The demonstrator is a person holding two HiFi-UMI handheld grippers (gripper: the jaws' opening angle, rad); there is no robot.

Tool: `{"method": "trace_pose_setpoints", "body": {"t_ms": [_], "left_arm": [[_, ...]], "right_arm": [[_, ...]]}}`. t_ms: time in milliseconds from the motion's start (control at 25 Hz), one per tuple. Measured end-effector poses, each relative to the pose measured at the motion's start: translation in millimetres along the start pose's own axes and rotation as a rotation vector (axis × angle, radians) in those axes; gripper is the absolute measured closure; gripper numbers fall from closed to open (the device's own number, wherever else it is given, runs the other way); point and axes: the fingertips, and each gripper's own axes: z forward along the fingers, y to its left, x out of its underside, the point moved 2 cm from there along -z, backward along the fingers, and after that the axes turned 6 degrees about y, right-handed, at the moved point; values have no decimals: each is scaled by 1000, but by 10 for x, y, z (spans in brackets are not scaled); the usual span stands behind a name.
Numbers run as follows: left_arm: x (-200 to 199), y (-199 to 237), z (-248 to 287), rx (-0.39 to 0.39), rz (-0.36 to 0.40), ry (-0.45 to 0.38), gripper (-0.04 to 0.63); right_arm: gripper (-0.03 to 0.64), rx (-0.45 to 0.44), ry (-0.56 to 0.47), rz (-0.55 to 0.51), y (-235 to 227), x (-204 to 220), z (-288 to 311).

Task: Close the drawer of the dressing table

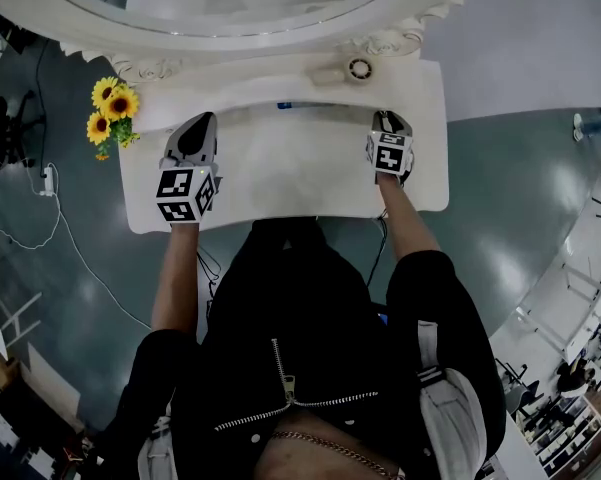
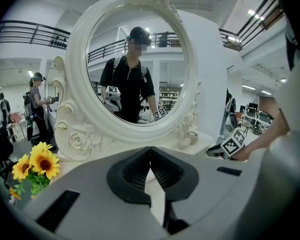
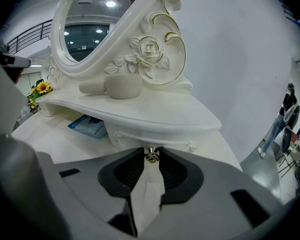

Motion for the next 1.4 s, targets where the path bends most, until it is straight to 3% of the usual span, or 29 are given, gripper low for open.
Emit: {"method": "trace_pose_setpoints", "body": {"t_ms": [720,920,1240,1400], "left_arm": [[38,49,-31,-7,-1,7,574],[14,0,-38,10,8,-4,574],[-7,-63,-71,38,15,-40,574],[-60,-103,-116,54,20,-67,574]], "right_arm": [[514,6,-29,-8,-52,-103,124],[500,-1,28,-8,8,2,9],[610,-42,-44,-78,271,17,-434],[611,-88,-106,-112,507,-166,-670]]}}
